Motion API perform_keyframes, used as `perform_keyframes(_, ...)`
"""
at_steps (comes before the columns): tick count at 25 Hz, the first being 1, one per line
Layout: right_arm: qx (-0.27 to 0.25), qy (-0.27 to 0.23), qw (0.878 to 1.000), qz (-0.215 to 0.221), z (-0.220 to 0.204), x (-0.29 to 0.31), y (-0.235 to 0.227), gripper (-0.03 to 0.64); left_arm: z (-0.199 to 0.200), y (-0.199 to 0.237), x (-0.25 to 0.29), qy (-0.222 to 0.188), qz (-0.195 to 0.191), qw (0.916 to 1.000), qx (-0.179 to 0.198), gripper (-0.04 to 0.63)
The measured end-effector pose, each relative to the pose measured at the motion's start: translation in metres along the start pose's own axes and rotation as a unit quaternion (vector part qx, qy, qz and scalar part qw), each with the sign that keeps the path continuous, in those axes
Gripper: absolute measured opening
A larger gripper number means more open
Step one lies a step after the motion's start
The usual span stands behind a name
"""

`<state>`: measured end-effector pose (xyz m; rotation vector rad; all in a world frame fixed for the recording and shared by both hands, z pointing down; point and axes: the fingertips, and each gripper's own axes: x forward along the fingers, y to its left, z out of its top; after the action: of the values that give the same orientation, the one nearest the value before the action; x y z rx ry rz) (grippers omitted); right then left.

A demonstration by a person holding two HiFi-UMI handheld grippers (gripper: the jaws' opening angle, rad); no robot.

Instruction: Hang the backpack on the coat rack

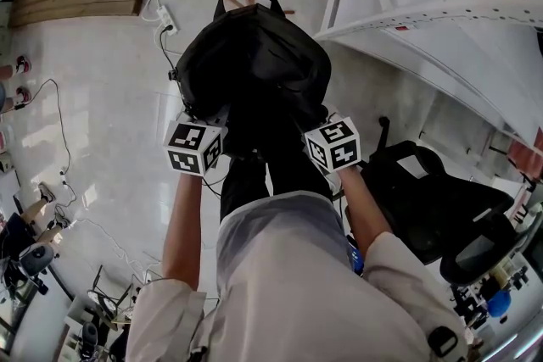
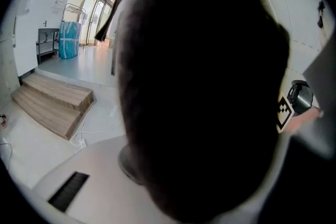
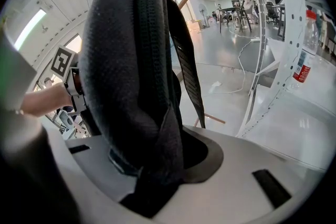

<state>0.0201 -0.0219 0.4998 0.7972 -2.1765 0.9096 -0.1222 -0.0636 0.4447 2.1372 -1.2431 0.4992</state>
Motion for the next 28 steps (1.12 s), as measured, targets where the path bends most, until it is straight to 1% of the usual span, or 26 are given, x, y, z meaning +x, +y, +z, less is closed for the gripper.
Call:
perform_keyframes(16,0.012,0.019,1.0,0.005,-0.013,0.026,-0.023,0.127,-0.02,0.013,0.032,0.019,0.0,0.9998,-0.011,0.086)
perform_keyframes(28,0.014,0.025,1.0,0.008,-0.014,0.04,-0.037,0.13,-0.025,0.021,0.049,0.021,0.0,0.9997,-0.015,0.087)
